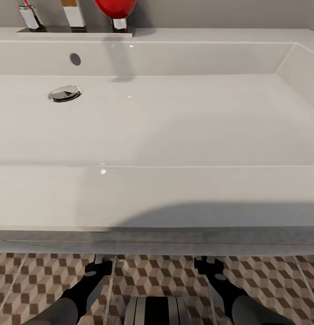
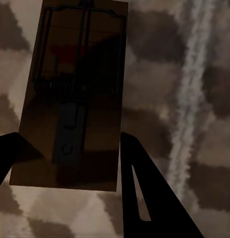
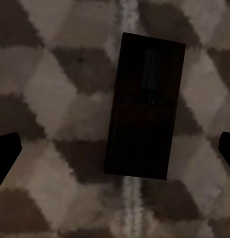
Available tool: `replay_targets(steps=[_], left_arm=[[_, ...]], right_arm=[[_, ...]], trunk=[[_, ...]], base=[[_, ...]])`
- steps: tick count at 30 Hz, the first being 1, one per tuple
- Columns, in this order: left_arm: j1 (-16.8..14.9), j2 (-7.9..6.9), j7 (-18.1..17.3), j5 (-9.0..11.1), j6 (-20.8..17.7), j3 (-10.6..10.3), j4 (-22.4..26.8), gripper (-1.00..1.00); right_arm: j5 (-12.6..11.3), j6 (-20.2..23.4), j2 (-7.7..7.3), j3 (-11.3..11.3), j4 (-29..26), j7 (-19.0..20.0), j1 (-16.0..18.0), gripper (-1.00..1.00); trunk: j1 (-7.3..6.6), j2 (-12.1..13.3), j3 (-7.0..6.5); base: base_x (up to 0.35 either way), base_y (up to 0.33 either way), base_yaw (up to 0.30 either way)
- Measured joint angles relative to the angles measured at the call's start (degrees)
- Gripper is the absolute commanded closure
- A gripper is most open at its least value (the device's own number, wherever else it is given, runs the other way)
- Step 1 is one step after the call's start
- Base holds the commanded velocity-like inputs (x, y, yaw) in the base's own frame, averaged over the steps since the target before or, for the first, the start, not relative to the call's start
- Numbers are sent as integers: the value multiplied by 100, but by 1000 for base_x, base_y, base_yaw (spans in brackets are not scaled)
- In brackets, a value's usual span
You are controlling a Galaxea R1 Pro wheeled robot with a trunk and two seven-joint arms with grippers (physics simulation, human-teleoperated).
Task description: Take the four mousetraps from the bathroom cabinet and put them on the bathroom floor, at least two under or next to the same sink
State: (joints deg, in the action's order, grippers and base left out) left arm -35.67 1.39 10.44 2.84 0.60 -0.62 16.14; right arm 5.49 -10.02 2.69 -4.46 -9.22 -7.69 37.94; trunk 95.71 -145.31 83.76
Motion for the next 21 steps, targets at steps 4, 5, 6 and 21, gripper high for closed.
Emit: replay_targets(steps=[4,5,6,21], left_arm=[[0,0,0,0,-2,0,0,100],[0,0,0,0,-2,0,1,100],[0,0,0,0,-2,0,1,100],[0,0,1,-18,-4,0,27,-100]], right_arm=[[0,0,0,0,-2,0,0,-100],[0,0,0,0,-2,0,0,-100],[0,0,0,0,-1,0,0,-100],[0,0,0,0,-2,0,0,-100]], trunk=[[0,0,0],[0,0,0],[0,0,0],[0,0,0]], base=[[0,0,0],[0,0,0],[0,0,0],[0,0,0]])
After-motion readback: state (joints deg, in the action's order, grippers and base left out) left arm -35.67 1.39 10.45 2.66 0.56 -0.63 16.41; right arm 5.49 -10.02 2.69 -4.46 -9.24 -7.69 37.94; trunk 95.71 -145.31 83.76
